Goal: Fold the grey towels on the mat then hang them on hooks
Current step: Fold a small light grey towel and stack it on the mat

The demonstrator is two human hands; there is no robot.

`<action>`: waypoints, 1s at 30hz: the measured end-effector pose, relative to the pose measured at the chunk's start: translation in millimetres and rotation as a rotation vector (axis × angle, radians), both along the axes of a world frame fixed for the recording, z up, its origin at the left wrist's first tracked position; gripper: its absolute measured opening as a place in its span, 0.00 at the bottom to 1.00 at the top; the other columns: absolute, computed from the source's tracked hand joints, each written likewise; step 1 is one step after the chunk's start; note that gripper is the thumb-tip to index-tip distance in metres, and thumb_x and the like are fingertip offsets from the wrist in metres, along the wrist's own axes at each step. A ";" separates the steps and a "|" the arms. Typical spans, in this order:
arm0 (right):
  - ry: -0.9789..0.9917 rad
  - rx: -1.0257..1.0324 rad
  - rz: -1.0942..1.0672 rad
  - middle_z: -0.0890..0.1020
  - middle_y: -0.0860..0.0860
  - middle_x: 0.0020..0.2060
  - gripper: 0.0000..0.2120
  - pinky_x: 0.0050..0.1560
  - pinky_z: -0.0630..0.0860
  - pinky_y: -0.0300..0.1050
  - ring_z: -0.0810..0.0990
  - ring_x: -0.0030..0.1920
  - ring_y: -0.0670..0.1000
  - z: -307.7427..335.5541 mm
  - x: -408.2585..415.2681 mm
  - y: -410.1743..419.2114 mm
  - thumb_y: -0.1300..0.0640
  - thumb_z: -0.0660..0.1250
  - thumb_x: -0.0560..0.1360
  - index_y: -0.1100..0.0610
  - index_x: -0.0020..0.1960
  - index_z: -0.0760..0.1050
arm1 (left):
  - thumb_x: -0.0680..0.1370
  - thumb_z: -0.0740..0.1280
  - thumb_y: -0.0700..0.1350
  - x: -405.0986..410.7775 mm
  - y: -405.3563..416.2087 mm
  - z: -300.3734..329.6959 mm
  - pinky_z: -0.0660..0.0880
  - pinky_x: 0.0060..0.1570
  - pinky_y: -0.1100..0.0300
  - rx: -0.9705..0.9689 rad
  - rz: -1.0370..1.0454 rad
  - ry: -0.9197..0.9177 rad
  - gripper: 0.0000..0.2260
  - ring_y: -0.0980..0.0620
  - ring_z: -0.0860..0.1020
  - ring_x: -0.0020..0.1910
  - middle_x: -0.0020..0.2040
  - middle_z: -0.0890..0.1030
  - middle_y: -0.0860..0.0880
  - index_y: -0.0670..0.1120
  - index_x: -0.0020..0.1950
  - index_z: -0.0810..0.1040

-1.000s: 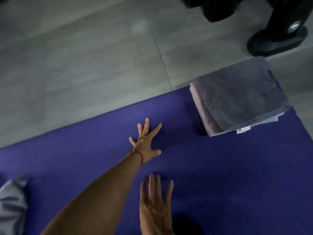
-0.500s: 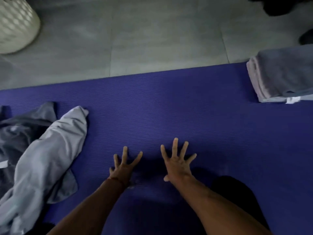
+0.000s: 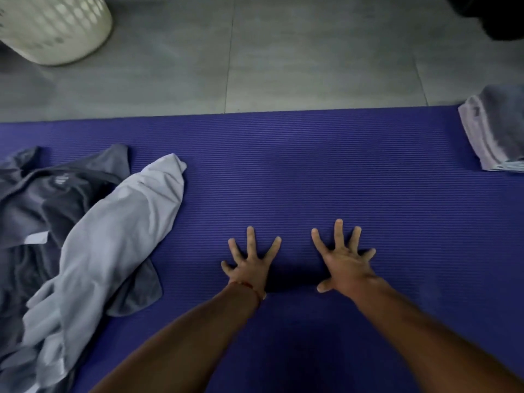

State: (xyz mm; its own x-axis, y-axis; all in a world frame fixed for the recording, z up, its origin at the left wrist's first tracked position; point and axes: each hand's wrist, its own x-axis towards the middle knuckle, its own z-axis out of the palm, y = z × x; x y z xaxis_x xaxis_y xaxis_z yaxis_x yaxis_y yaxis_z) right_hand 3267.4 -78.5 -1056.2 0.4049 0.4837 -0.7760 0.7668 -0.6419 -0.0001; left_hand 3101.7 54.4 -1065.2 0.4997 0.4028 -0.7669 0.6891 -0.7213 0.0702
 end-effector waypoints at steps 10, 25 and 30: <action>-0.120 -0.027 0.279 0.72 0.56 0.70 0.26 0.65 0.76 0.57 0.75 0.65 0.56 42.7 -57.0 50.7 0.50 0.72 0.78 0.55 0.72 0.70 | 0.78 0.69 0.44 -71.4 21.4 22.0 0.66 0.69 0.36 0.289 -0.077 -0.378 0.30 0.37 0.55 0.78 0.80 0.53 0.45 0.53 0.78 0.63; 0.470 0.577 -0.245 0.75 0.49 0.65 0.21 0.47 0.85 0.52 0.81 0.55 0.51 124.7 -95.8 96.2 0.42 0.66 0.80 0.45 0.71 0.72 | 0.71 0.61 0.41 -158.7 13.1 97.4 0.75 0.50 0.50 0.771 -0.418 -0.706 0.10 0.47 0.78 0.40 0.39 0.79 0.49 0.48 0.46 0.81; 0.804 0.397 -0.443 0.64 0.48 0.76 0.26 0.52 0.83 0.64 0.71 0.70 0.64 117.2 -107.2 70.3 0.42 0.67 0.80 0.39 0.77 0.66 | 0.73 0.68 0.33 -176.8 -30.7 89.1 0.77 0.48 0.53 0.283 -0.268 -0.932 0.24 0.45 0.79 0.49 0.53 0.80 0.45 0.44 0.69 0.74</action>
